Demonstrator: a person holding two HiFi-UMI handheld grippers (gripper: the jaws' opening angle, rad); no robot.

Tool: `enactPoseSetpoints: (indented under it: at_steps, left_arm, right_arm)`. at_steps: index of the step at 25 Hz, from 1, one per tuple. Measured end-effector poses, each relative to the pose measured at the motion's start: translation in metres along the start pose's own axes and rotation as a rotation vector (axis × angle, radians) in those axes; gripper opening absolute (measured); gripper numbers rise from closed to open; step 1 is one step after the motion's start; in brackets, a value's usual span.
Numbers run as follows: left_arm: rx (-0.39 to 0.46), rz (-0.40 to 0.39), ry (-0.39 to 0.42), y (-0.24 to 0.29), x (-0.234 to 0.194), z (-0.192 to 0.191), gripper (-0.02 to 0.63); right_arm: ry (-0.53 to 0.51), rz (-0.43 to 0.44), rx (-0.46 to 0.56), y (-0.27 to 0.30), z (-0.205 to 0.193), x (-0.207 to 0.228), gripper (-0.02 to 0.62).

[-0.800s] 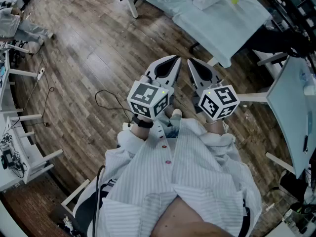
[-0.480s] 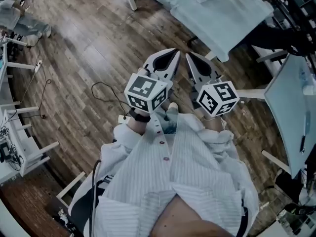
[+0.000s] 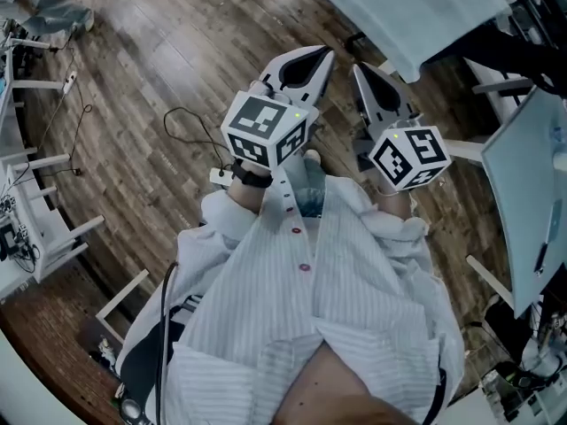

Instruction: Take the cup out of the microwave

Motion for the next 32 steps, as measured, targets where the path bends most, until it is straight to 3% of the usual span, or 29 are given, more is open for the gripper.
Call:
enactPoseSetpoints:
  at_steps: [11,32]
  left_arm:
    - [0.008,0.003,-0.009,0.031,-0.045,0.010,0.008]
    - [0.017,0.003,0.000,0.114,-0.251,0.096,0.008]
  right_arm:
    - [0.012,-0.001,-0.021,0.051,-0.001,0.026,0.034]
    - [0.036,-0.012,-0.018,0.286,0.033,0.069,0.034]
Point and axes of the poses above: the fingertips, and each gripper's own axes: y forward along the fingers, x to its right, z out of its top, the point moved 4 cm from there along -y, backward along the fingers, and after that the axes turned 7 degrees about -y, right-handed, at the moved point
